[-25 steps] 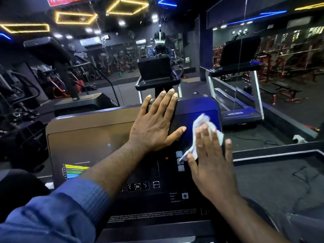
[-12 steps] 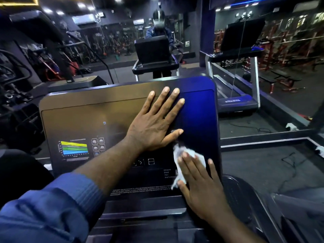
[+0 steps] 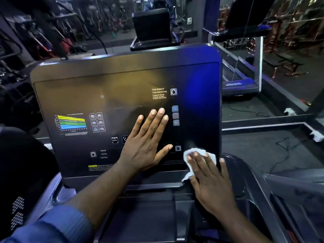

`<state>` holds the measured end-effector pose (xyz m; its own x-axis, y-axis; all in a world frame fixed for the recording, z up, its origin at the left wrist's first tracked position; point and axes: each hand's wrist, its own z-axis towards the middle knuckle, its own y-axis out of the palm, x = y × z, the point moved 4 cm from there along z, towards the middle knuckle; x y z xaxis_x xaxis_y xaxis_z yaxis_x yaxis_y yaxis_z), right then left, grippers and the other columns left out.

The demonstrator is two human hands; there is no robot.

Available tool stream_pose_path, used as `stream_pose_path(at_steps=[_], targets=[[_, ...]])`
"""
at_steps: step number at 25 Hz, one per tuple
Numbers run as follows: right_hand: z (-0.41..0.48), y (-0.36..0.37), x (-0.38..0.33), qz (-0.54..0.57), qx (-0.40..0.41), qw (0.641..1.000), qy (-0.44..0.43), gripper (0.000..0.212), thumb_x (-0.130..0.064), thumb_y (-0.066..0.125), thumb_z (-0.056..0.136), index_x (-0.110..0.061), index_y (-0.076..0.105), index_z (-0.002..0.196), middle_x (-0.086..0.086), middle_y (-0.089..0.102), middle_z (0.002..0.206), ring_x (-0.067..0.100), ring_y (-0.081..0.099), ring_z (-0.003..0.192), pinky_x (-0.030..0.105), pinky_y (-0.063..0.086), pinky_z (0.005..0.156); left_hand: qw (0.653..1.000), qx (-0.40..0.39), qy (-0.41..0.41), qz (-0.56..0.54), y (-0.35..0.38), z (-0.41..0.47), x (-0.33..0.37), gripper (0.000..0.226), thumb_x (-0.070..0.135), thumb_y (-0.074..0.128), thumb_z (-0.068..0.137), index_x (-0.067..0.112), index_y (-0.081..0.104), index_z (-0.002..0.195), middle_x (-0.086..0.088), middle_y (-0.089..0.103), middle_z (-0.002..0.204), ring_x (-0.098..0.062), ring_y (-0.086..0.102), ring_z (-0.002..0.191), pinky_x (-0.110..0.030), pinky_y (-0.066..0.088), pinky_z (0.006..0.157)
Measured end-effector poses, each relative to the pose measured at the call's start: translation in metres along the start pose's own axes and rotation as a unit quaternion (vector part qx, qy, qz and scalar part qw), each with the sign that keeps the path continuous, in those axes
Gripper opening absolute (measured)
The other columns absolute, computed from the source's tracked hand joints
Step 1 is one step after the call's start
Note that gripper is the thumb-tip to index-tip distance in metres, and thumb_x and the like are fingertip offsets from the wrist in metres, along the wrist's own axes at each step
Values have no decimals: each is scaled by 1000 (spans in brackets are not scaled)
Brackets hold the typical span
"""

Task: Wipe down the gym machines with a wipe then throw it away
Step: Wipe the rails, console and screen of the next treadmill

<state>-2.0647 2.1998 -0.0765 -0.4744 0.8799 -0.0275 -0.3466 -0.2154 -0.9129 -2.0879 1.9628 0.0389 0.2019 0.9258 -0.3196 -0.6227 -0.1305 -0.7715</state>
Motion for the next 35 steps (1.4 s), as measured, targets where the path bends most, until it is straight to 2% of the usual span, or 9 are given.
stream_pose_path(at_steps=[5, 9, 12, 16, 21, 23, 26, 32, 35], targets=[[42, -26, -1, 39, 32, 992, 116, 75, -50, 32, 103, -26, 3, 168, -5, -5, 175, 22, 4, 162, 60, -1, 127, 999, -6, -39, 1, 6, -43, -12, 89, 62, 47, 104, 6, 18, 167, -14, 10, 176, -31, 10, 163, -57, 14, 130], [27, -3, -58, 5, 8, 998, -58, 73, -42, 42, 105, -31, 6, 167, -13, -3, 175, 14, 6, 161, 59, 9, 127, 998, 7, -53, -21, 4, -45, -12, 84, 60, 46, 105, 7, 22, 166, -13, 14, 175, -31, 13, 162, -58, 17, 129], [13, -7, -26, -11, 15, 998, -52, 71, -42, 40, 104, -37, 7, 166, -19, -1, 173, 12, 19, 158, 60, 12, 126, 999, 13, -40, -24, -3, -43, -17, 79, 57, 46, 106, 10, 24, 166, -9, 15, 175, -27, 13, 162, -56, 22, 128], [69, -34, -29, 22, 48, 997, 48, 70, -45, 33, 106, -30, 3, 167, -8, -6, 175, 19, 1, 162, 60, -2, 127, 998, 18, -36, -38, -6, -43, -20, 76, 54, 47, 106, 11, 26, 166, -8, 18, 175, -25, 16, 162, -56, 26, 127], [47, -18, -60, -67, 19, 990, -123, 73, -47, 43, 106, -34, 6, 167, -14, -2, 174, 13, 7, 161, 55, -2, 128, 998, 35, -25, -53, -13, -37, -33, 73, 52, 45, 107, 9, 30, 165, -10, 19, 174, -26, 17, 162, -57, 24, 127], [62, -35, -40, -66, 38, 993, -88, 72, -47, 40, 105, -36, 4, 167, -15, -2, 174, 13, 11, 160, 57, -1, 127, 997, 44, -54, -30, -19, -29, -51, 74, 53, 46, 107, 11, 29, 165, -10, 18, 175, -27, 16, 162, -58, 22, 127], [127, -74, -45, -12, 74, 996, 39, 71, -47, 31, 106, -30, -2, 167, -9, -11, 174, 18, -3, 162, 60, -5, 126, 996, 51, -77, -18, -24, -19, -72, 75, 54, 44, 107, 13, 25, 167, -10, 14, 175, -28, 12, 163, -59, 18, 128], [106, -61, -78, -57, 29, 995, -75, 71, -50, 32, 105, -36, -3, 166, -16, -10, 173, 14, 9, 161, 61, 2, 127, 995, 57, -72, -24, -24, -23, -101, 85, 59, 52, 101, 16, 23, 167, -9, 11, 176, -30, 8, 163, -60, 15, 128], [148, -87, -50, -41, 51, 997, 44, 73, -52, 28, 105, -35, -11, 165, -13, -20, 171, 16, -4, 161, 65, -5, 125, 997, 44, -65, -18, -25, -26, -119, 88, 62, 51, 100, 17, 20, 168, -7, 8, 177, -27, 6, 163, -59, 13, 129]])
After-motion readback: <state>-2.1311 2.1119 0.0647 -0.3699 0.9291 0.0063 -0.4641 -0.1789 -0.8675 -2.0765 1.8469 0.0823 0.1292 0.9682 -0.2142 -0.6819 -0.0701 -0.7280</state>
